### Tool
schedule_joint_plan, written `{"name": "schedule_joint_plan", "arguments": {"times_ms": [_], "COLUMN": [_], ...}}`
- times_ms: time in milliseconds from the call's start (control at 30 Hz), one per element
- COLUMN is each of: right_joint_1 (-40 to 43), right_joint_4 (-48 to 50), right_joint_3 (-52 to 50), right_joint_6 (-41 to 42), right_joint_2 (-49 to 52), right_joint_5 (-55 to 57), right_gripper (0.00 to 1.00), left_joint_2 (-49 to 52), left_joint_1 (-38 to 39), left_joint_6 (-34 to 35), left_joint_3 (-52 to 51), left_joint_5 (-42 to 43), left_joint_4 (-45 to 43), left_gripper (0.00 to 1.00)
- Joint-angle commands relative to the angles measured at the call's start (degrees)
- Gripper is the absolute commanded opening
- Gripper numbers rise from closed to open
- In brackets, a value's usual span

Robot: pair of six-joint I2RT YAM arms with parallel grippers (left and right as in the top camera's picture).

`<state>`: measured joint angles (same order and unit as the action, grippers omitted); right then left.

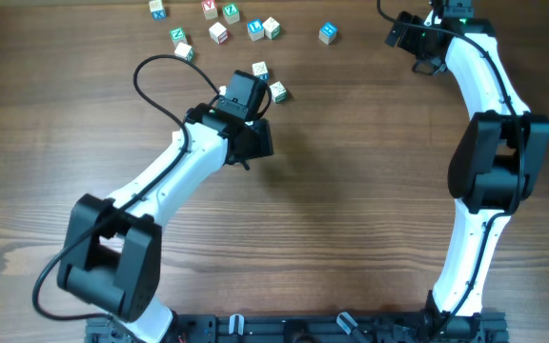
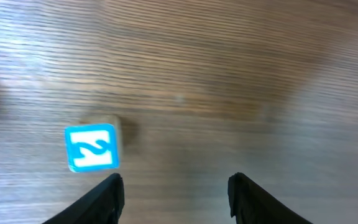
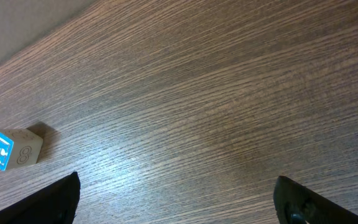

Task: Form a tower
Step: 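Reach the left gripper down to the blue '2' block, then close the left gripper on the blue '2' block and lift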

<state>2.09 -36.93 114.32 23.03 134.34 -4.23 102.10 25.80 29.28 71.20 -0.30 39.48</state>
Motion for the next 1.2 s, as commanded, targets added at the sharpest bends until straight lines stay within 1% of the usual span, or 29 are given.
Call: {"name": "schedule_joint_plan", "arguments": {"times_ms": [0, 133, 233, 300, 433, 500, 667, 733, 800, 867, 1033, 1167], "right_joint_1": [-0.2, -0.2, -0.2, -0.2, -0.2, -0.2, -0.2, -0.2, -0.2, -0.2, -0.2, -0.2], "right_joint_4": [0.2, 0.2, 0.2, 0.2, 0.2, 0.2, 0.2, 0.2, 0.2, 0.2, 0.2, 0.2], "right_joint_3": [0.07, 0.07, 0.07, 0.07, 0.07, 0.07, 0.07, 0.07, 0.07, 0.07, 0.07, 0.07], "right_joint_6": [-0.5, -0.48, -0.5, -0.5, -0.5, -0.5, -0.5, -0.5, -0.5, -0.5, -0.5, -0.5], "right_joint_2": [-2.21, -2.21, -2.21, -2.21, -2.21, -2.21, -2.21, -2.21, -2.21, -2.21, -2.21, -2.21], "right_joint_5": [0.31, 0.31, 0.31, 0.31, 0.31, 0.31, 0.31, 0.31, 0.31, 0.31, 0.31, 0.31], "right_gripper": [1.0, 1.0, 1.0, 1.0, 1.0, 1.0, 1.0, 1.0, 1.0, 1.0, 1.0, 1.0], "left_joint_2": [2.78, 3.02, 3.04, 3.3, 5.09, 6.16, 6.56, 6.56, 6.58, 6.56, 6.56, 6.56], "left_joint_1": [0.17, 0.15, -0.24, -0.15, -0.57, -1.14, -2.32, -2.71, -2.95, -2.93, -2.93, -2.95], "left_joint_6": [0.42, 4.68, 7.32, 7.5, 7.39, 6.69, -0.81, -0.81, -0.81, -0.81, -0.81, -2.12], "left_joint_3": [-1.09, -1.09, -1.44, -2.64, -3.93, -3.93, -3.91, -3.91, -3.91, -3.91, -3.91, -3.91], "left_joint_5": [-6.51, -12.61, -12.57, -11.98, -12.22, -12.22, -11.56, -11.08, -8.11, -6.51, -6.14, -6.19], "left_joint_4": [-0.2, -0.11, -0.09, -0.57, -1.64, -2.73, -5.18, -5.18, -5.29, -5.25, -4.92, -4.57], "left_gripper": [0.56, 0.56, 0.52, 0.51, 0.51, 0.51, 0.5, 0.47, 0.42, 0.42, 0.41, 0.33]}}
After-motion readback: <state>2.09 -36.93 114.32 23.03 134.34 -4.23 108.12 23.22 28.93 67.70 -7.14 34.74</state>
